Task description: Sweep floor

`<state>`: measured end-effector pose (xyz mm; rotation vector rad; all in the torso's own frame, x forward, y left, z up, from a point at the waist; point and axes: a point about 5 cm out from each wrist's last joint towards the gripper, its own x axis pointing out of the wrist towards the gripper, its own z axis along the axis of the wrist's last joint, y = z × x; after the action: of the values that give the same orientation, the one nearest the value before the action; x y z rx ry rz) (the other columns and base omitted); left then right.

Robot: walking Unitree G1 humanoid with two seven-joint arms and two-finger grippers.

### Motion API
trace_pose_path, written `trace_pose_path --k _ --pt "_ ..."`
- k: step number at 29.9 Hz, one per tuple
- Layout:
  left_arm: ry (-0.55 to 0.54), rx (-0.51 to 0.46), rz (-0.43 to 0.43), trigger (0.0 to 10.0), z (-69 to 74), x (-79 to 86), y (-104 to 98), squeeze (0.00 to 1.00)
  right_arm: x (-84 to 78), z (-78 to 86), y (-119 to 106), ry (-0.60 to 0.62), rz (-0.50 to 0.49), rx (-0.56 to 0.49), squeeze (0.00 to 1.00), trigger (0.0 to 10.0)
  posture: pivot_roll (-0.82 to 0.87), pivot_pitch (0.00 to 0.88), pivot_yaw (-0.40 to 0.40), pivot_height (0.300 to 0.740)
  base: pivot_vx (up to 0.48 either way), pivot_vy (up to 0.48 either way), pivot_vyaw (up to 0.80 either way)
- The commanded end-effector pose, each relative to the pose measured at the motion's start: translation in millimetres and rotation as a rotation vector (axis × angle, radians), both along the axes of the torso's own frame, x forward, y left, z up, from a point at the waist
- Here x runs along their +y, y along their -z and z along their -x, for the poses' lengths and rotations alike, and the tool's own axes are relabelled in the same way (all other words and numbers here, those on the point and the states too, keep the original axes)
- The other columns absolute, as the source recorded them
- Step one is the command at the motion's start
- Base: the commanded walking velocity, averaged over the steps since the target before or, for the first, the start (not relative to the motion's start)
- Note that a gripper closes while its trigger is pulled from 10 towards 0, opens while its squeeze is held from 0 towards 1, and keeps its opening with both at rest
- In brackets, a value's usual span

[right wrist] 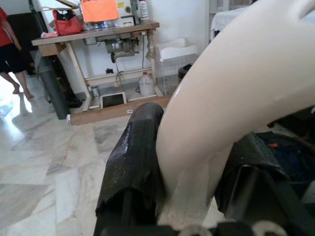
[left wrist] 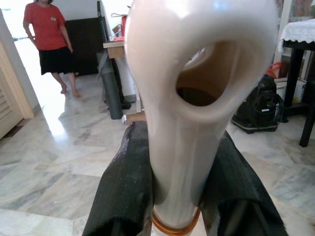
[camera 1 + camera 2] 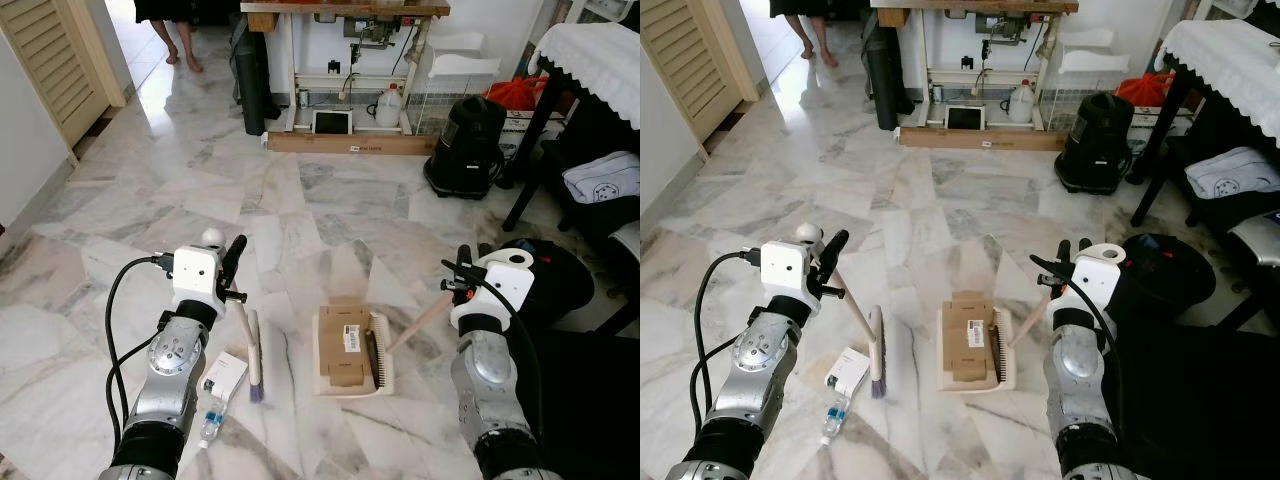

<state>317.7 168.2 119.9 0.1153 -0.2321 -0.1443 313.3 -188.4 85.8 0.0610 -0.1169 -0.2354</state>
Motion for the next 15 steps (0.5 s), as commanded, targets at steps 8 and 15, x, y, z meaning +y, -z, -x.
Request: trace_pose_path --k 8,15 --pt "0.006 -0.074 -0.007 10.0 -0.6 0.3 -13.2 0.0 -1.6 -1.5 -23.0 0.018 0.008 -0.096 0.0 10.0 0.02 0.0 -0.018 0.74 0.0 0.0 0.0" --pt "-0.004 -0.084 -0.01 10.0 0.7 1.7 -14.0 0.0 0.3 3.5 -20.7 0.018 0.011 -0.086 0.0 10.0 0.02 0.0 -0.016 0.74 0.0 0.0 0.0"
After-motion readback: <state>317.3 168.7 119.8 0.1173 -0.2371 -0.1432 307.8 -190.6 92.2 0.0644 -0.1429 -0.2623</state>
